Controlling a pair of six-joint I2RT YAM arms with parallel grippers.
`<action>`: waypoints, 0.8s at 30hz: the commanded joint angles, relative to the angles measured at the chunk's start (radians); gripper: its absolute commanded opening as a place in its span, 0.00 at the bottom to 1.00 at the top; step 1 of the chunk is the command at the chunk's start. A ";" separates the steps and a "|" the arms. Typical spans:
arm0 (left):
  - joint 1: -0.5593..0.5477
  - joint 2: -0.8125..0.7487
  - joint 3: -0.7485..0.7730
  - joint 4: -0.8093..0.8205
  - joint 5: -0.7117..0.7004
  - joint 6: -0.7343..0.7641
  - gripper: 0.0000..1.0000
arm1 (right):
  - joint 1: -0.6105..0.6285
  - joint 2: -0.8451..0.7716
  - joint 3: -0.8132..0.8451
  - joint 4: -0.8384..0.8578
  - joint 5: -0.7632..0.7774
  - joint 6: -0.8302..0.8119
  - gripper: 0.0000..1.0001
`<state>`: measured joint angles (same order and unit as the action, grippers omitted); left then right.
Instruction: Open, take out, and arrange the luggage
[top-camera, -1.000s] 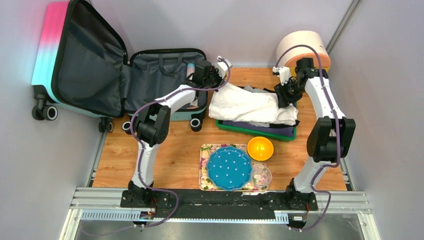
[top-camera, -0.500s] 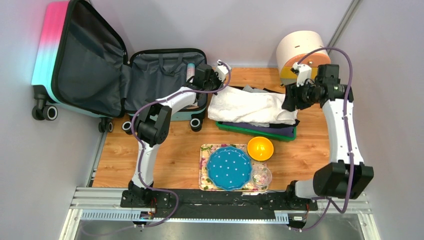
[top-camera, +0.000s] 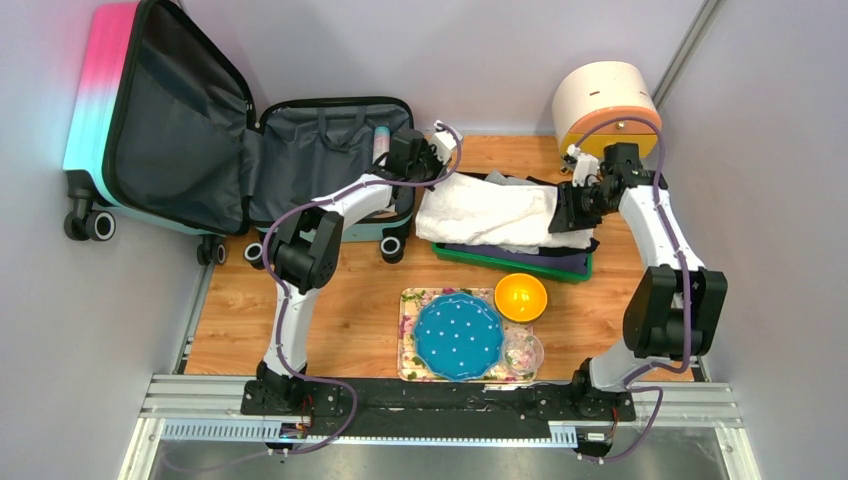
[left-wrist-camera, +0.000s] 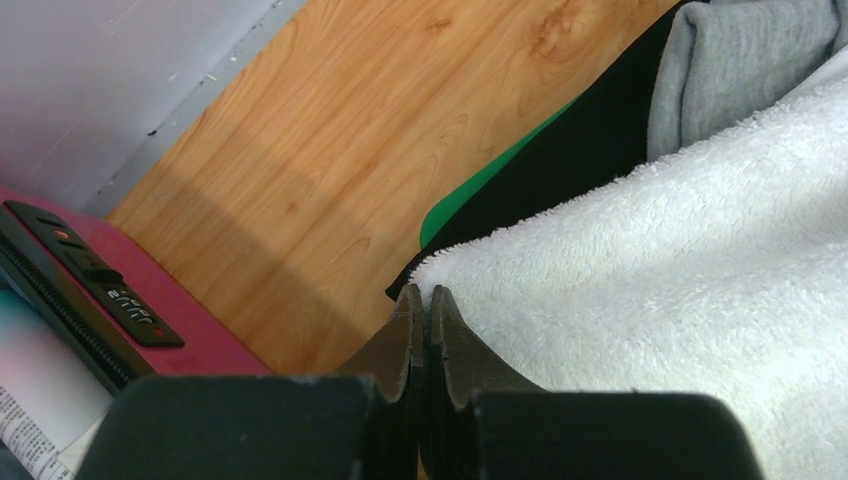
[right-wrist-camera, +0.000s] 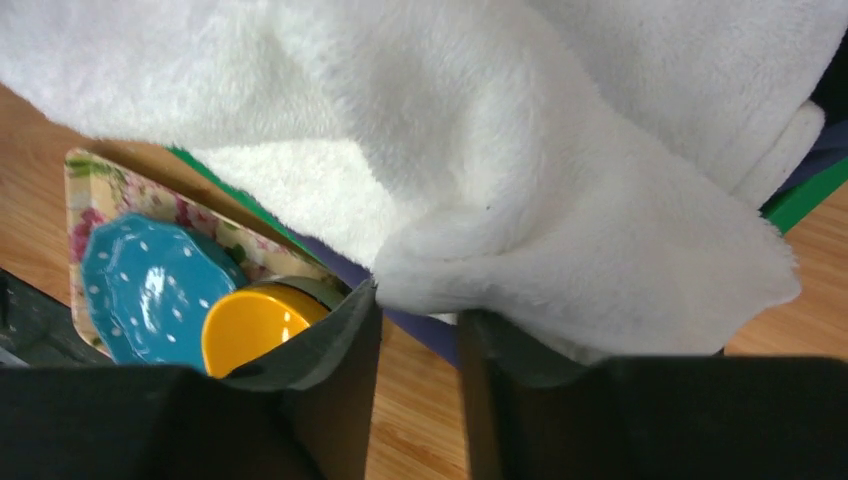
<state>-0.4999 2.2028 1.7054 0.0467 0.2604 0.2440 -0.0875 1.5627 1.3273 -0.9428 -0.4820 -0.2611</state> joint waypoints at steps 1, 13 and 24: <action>0.009 -0.049 -0.012 0.021 -0.026 0.006 0.00 | -0.001 0.020 0.110 0.058 -0.021 0.028 0.24; 0.049 -0.040 0.007 0.146 -0.163 -0.032 0.00 | -0.098 0.086 0.263 0.030 0.065 -0.024 0.00; 0.054 -0.009 -0.045 0.295 -0.193 -0.083 0.00 | -0.103 0.230 0.204 0.163 0.275 -0.079 0.00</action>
<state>-0.4736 2.2028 1.6943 0.2012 0.1581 0.1749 -0.1864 1.7870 1.5414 -0.8585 -0.3252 -0.2977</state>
